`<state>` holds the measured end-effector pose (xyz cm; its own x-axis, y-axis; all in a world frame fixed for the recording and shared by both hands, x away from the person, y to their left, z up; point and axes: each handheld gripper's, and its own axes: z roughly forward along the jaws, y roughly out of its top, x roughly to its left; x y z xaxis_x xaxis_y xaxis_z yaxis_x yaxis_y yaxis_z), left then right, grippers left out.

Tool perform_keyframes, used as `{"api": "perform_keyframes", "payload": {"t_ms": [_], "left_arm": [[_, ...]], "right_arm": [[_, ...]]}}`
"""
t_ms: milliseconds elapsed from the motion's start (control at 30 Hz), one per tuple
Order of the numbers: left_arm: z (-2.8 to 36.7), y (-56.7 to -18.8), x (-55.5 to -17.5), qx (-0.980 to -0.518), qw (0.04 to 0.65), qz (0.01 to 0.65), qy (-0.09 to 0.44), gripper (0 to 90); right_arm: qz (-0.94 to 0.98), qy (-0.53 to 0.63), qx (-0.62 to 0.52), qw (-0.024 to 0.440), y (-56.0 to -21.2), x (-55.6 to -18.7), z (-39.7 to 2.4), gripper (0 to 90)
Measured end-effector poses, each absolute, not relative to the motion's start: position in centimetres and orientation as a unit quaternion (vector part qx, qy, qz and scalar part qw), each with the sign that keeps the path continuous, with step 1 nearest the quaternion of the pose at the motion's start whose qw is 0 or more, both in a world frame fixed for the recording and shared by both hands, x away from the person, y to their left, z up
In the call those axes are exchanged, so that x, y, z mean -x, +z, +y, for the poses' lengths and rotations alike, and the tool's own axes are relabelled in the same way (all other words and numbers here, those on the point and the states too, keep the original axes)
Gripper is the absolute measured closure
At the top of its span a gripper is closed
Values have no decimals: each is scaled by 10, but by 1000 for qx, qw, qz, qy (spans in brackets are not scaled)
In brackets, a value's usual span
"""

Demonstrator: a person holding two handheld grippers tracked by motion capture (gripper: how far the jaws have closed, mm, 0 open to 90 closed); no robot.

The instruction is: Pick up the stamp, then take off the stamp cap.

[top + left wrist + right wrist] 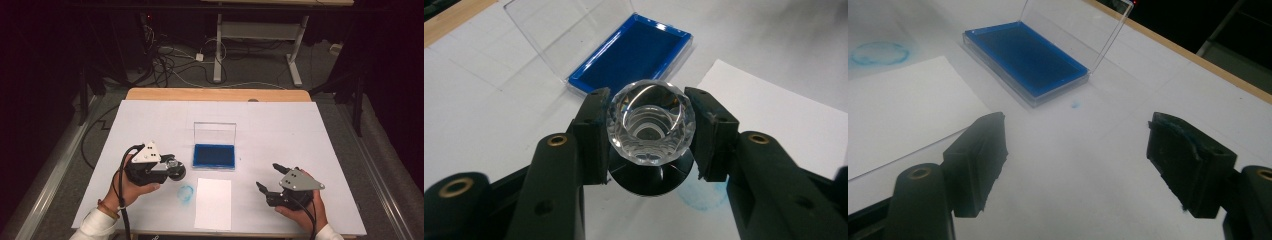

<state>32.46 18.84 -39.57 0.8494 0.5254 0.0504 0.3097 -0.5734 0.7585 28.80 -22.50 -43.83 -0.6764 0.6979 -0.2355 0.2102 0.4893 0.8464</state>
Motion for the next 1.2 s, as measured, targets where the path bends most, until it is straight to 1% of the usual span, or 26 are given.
{"api": "perform_keyframes", "payload": {"t_ms": [267, 633, 967, 1200], "left_arm": [[179, -396, -317, -879, 402, 222, 132, 545], [173, -399, -313, -879, 404, 217, 126, 545], [164, -396, -310, -877, 418, 207, 118, 545], [159, -393, -310, -872, 428, 206, 116, 545]], "right_arm": [[821, 419, -266, 282, -439, -291, -218, 236], [830, 417, -254, 270, -441, -293, -206, 235], [841, 415, -244, 248, -444, -294, -196, 210], [849, 414, -229, 235, -444, -294, -183, 209]]}}
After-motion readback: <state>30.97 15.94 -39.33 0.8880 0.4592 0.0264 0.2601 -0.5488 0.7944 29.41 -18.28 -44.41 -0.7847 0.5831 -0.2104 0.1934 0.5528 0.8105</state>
